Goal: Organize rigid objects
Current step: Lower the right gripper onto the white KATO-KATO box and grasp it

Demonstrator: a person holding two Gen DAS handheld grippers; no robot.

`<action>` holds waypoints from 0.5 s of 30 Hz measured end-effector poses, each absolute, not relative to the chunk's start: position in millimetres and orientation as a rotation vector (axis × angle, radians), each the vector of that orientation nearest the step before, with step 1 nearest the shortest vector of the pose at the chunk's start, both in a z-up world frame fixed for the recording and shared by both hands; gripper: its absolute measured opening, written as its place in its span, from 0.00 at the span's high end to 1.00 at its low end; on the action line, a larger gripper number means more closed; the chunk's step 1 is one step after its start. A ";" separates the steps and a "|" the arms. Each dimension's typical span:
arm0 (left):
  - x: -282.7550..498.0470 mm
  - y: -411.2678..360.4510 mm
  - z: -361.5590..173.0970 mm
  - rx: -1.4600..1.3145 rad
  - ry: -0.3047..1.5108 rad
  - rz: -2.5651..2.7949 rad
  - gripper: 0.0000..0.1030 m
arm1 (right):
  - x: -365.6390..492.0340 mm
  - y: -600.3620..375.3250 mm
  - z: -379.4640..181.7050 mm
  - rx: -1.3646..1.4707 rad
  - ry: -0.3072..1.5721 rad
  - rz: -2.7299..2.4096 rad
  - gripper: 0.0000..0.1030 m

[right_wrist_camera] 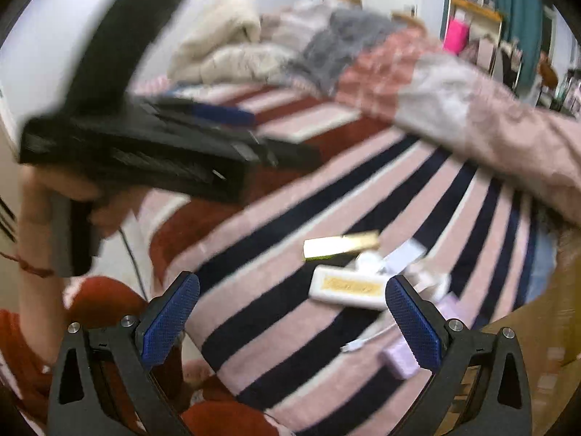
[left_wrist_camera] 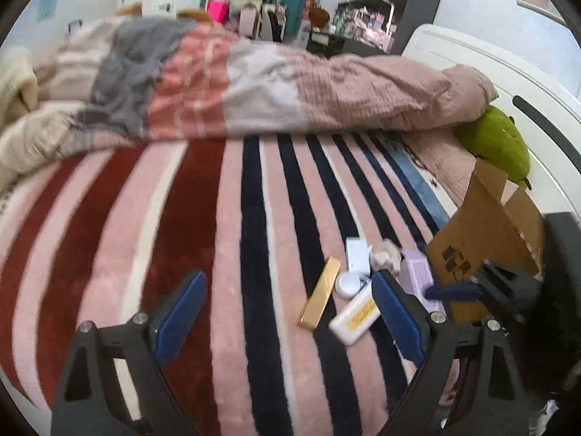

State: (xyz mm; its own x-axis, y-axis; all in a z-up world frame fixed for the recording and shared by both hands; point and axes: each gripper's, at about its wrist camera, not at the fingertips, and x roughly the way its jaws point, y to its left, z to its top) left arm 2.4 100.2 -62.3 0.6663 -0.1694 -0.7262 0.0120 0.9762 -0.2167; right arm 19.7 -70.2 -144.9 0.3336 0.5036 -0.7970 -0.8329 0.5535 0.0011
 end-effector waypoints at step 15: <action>0.8 106.8 -93.6 -0.220 0.909 -0.126 0.12 | 60.7 -62.2 -213.4 -0.527 0.900 0.643 0.05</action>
State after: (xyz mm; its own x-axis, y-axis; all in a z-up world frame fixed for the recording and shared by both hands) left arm 0.8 106.8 -93.6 0.6090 -0.2004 -0.7675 0.0152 0.9703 -0.2413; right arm 60.7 -62.2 -213.4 0.4608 0.2849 -0.8405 -0.7026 0.6957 -0.1494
